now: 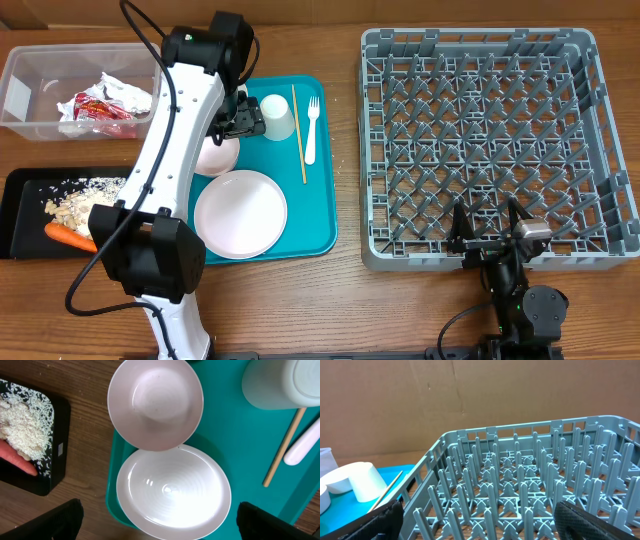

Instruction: Sort waste into correct bins and load items into the dishwasher rack

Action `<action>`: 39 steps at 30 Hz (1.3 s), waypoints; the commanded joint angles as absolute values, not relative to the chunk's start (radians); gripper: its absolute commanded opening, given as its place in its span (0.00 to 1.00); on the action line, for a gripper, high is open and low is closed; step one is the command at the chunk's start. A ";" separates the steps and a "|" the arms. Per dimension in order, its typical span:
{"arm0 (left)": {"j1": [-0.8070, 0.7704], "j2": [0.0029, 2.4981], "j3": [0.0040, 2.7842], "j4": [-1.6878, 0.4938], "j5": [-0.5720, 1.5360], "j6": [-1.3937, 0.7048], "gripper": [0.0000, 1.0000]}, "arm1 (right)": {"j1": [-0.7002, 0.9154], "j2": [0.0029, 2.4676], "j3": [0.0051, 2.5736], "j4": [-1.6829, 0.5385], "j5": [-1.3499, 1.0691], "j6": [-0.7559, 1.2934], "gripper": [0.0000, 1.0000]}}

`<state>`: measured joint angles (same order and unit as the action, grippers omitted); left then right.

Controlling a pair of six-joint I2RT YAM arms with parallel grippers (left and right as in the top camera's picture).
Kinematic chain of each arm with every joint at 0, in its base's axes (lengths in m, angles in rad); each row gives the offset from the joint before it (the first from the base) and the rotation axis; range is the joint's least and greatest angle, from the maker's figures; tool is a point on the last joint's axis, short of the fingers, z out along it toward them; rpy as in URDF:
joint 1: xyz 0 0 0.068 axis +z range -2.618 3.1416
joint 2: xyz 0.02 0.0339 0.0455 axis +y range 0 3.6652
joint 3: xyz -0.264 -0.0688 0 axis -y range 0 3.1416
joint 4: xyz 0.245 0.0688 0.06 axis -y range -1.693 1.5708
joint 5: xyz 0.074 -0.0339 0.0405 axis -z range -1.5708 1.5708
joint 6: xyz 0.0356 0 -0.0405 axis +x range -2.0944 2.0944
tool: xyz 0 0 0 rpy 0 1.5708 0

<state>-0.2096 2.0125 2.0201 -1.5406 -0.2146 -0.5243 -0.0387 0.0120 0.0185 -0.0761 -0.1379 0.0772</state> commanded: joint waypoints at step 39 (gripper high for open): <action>0.163 2.013 2.015 -1.519 -0.089 -0.629 1.00 | -0.043 0.003 0.008 -0.073 -0.128 0.071 1.00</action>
